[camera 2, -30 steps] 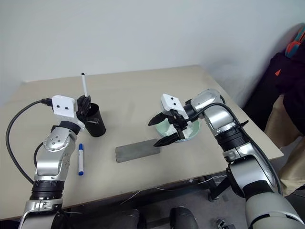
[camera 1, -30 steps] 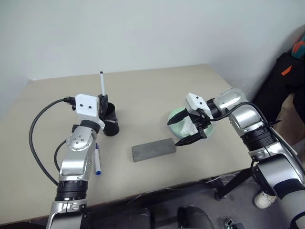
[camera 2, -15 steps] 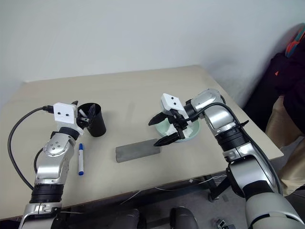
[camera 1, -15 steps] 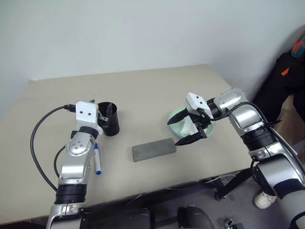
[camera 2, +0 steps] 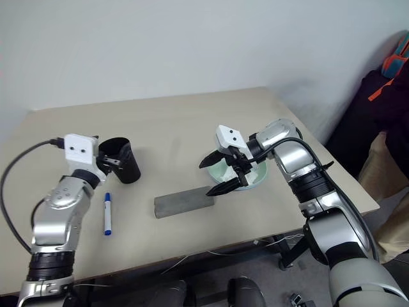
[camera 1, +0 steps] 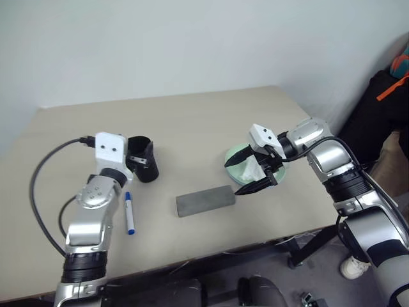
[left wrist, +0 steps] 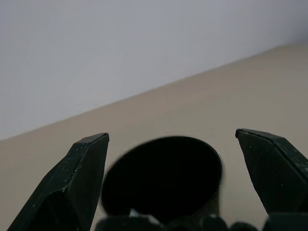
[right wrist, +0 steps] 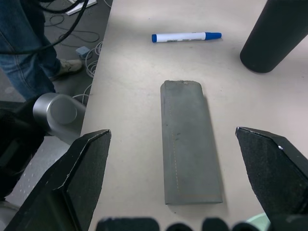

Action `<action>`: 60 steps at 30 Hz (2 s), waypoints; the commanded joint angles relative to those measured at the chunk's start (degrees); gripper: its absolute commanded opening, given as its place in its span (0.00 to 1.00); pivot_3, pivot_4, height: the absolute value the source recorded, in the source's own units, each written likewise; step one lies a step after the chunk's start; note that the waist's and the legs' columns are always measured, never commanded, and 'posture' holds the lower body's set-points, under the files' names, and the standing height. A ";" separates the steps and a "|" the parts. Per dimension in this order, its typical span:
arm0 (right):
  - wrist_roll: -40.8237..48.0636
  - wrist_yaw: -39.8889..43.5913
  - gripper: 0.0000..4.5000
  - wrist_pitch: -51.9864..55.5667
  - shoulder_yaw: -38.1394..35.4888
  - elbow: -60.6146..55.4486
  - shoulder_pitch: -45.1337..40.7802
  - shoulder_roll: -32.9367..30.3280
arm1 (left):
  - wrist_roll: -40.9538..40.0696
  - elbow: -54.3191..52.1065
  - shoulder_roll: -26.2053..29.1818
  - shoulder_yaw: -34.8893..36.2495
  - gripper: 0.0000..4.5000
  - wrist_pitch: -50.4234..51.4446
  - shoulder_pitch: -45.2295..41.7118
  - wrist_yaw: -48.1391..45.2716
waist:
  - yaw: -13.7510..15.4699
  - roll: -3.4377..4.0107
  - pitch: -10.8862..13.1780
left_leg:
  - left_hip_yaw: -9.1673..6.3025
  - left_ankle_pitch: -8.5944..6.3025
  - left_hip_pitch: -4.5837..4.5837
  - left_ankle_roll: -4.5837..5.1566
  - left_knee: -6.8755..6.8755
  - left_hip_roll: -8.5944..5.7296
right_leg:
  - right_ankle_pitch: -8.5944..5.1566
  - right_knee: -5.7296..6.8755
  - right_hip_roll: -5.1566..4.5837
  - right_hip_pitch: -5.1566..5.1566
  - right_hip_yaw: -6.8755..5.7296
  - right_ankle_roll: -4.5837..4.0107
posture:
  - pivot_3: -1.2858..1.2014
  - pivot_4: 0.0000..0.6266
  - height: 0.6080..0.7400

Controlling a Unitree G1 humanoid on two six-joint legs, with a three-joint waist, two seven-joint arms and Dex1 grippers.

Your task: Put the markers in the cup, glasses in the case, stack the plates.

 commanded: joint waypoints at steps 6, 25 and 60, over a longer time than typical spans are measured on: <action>0.61 0.08 1.00 -0.56 -1.53 -0.72 -1.25 0.09 | -1.46 -12.22 3.51 2.30 1.00 16.07 -4.05 1.87 | 0.00 0.00 0.00 | -0.01 0.01 0.02 0.01 0.03 -0.03 | 0.00 -0.02 -0.01 0.05 0.03 0.00 | 0.52 0.00 0.98; 0.53 0.65 1.00 -0.63 -1.36 -0.50 -1.26 -0.08 | -5.47 -24.94 -3.26 10.50 1.00 66.19 0.25 8.89 | -0.25 -0.01 -0.01 | -0.19 0.01 0.09 0.00 0.01 -0.07 | 0.00 0.00 0.04 0.09 0.15 0.00 | 0.52 0.00 0.98; 0.47 0.04 1.00 -0.59 -1.02 -2.39 -0.01 0.57 | -4.47 -10.22 -11.41 8.05 0.72 66.19 -4.81 23.89 | -1.32 -0.08 -0.03 | -0.34 0.09 0.20 -0.13 0.11 -0.15 | -0.01 0.45 -0.01 0.05 0.18 -0.01 | 0.52 0.00 0.98</action>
